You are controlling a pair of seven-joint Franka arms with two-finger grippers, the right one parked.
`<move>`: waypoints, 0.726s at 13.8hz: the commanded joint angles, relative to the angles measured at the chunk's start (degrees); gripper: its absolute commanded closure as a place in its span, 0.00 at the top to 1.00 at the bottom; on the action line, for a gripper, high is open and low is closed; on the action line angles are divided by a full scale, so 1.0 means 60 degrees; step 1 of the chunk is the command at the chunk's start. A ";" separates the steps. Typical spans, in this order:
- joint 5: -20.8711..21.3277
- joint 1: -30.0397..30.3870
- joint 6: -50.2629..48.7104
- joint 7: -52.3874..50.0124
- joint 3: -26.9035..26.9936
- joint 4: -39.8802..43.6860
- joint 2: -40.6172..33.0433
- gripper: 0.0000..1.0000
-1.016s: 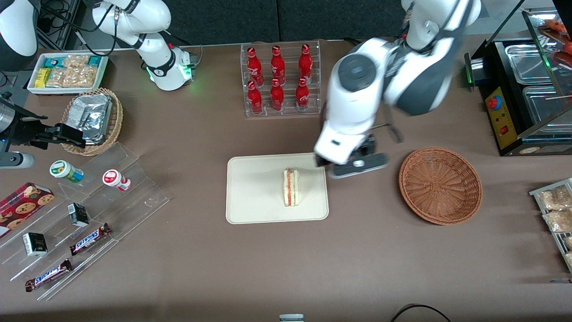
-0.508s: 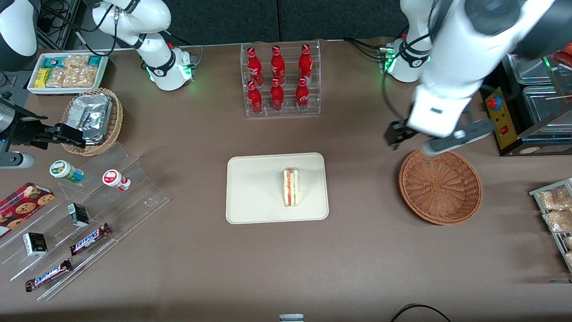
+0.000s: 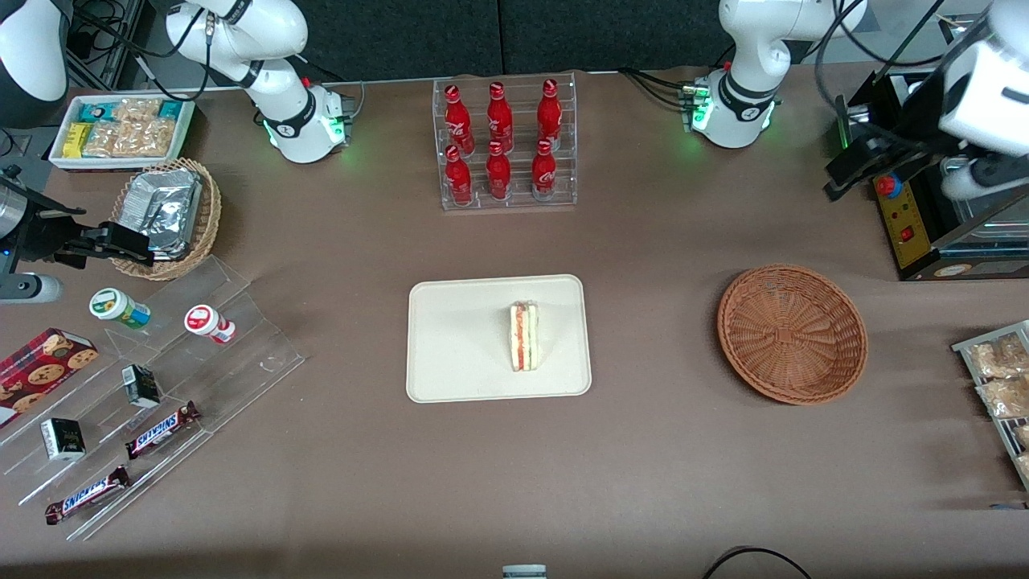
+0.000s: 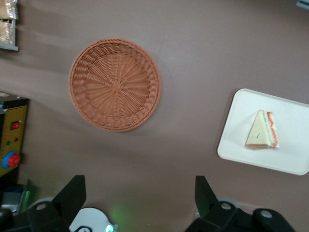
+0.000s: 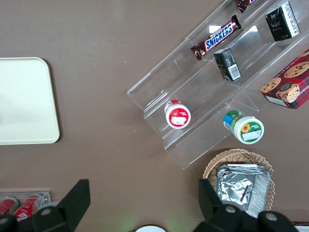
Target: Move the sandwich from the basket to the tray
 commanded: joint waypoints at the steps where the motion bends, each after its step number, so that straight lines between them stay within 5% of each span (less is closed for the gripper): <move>1: -0.0042 0.0158 0.0058 0.0324 0.0079 -0.0830 -0.0567 1.00; 10: 0.0368 0.0114 -0.0014 0.2604 0.0695 -0.0758 -0.0509 1.00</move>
